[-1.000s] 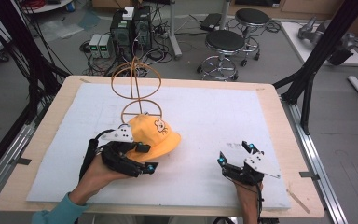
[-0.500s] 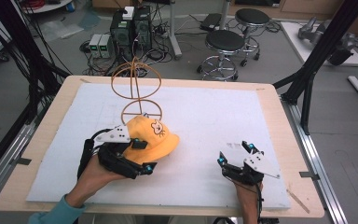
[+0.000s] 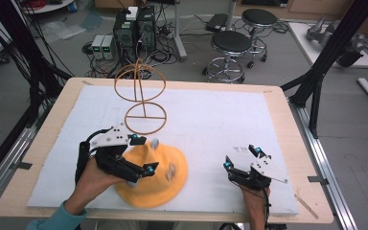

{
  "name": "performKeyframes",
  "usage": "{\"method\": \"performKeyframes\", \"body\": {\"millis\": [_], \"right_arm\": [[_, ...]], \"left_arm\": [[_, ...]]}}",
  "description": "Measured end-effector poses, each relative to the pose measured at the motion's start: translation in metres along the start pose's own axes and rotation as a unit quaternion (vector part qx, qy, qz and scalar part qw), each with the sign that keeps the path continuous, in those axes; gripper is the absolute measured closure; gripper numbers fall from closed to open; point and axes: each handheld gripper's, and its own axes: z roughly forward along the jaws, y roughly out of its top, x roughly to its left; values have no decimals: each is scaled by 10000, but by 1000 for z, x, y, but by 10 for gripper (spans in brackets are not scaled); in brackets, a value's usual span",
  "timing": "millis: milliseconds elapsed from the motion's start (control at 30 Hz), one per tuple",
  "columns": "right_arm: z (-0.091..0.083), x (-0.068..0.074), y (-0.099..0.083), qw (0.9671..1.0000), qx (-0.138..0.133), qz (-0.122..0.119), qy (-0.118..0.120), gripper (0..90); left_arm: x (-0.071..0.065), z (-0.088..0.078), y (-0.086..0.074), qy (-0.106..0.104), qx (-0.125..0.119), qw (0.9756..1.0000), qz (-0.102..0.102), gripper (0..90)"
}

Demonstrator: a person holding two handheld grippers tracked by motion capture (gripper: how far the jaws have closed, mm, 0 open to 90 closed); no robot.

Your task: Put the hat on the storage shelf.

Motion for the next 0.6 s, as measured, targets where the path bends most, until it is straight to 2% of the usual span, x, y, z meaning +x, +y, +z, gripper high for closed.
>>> {"method": "performKeyframes", "body": {"millis": [433,600], "right_arm": [[0,0,0,10000,-6,-1,5,83],[0,0,0,10000,-5,5,5,83]], "left_arm": [[1,0,-1,174,-21,9998,56,104],[5,-5,-9,297,-27,9995,64,104]]}}
